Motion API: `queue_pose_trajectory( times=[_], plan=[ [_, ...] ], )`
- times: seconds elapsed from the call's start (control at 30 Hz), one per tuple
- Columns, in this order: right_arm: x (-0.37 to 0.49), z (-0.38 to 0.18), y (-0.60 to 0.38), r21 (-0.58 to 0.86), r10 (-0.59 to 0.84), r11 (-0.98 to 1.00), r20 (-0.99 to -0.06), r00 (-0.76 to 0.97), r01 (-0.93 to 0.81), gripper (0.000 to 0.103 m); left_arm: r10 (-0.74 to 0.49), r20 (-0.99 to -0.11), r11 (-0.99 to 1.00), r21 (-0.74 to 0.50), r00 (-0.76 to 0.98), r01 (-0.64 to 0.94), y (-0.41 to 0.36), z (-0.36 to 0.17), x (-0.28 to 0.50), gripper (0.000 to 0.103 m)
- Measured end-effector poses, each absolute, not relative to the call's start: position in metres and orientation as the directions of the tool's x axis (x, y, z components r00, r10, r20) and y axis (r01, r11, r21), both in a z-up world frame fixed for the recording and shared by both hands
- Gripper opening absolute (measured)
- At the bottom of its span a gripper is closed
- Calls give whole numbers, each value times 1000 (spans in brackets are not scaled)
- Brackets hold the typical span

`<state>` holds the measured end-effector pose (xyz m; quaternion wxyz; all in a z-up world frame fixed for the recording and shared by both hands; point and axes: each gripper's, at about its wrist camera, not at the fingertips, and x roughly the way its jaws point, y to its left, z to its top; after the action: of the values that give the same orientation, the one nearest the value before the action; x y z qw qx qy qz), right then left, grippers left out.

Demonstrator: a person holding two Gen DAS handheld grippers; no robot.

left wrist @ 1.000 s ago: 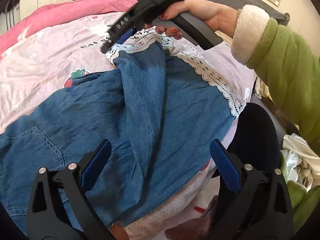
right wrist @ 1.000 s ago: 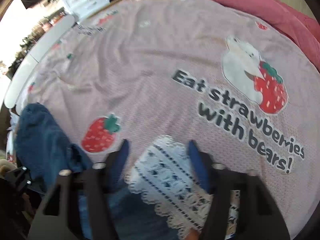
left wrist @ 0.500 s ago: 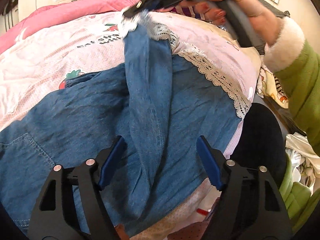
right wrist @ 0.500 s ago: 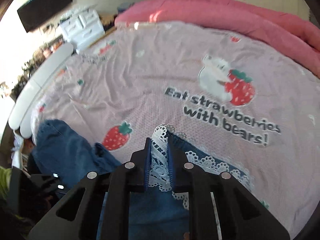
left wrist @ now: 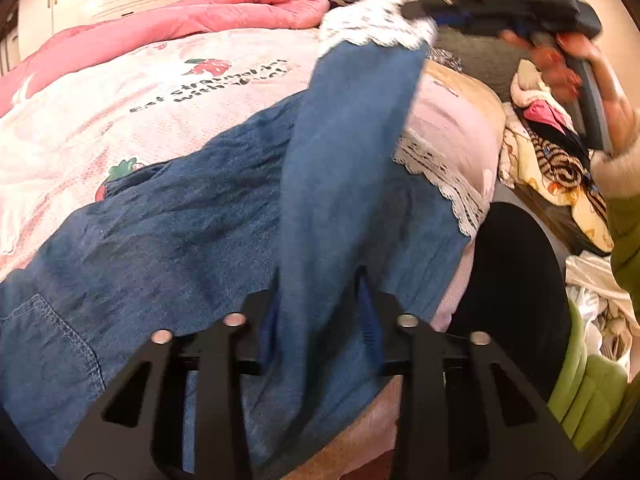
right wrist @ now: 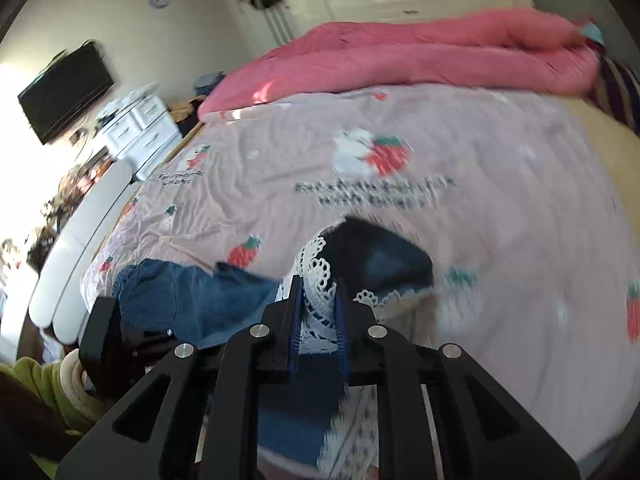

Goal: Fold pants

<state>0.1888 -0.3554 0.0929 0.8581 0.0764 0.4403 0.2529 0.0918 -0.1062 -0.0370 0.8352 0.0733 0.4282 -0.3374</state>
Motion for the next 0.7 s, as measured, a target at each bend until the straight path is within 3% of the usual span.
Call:
queue_pose_trajectory(
  times=[0.1, 0.33, 0.57, 0.7],
  plan=[
    [164, 80, -376, 396, 501, 865, -710, 496, -307, 13, -490, -775, 747, -138, 399, 650, -108, -36, 86, 14],
    [120, 41, -409, 467, 503, 862, -730, 464, -199, 12, -482, -791, 723, -117, 376, 681, -107, -32, 78, 14],
    [105, -10, -407, 376, 402, 915, -837, 372, -143, 12, -456, -816, 726, -110, 355, 679, -110, -45, 77, 14],
    [99, -13, -403, 363, 396, 918, -843, 364, -157, 12, -454, -816, 732, -112, 358, 672, -109, -44, 76, 14]
  ],
)
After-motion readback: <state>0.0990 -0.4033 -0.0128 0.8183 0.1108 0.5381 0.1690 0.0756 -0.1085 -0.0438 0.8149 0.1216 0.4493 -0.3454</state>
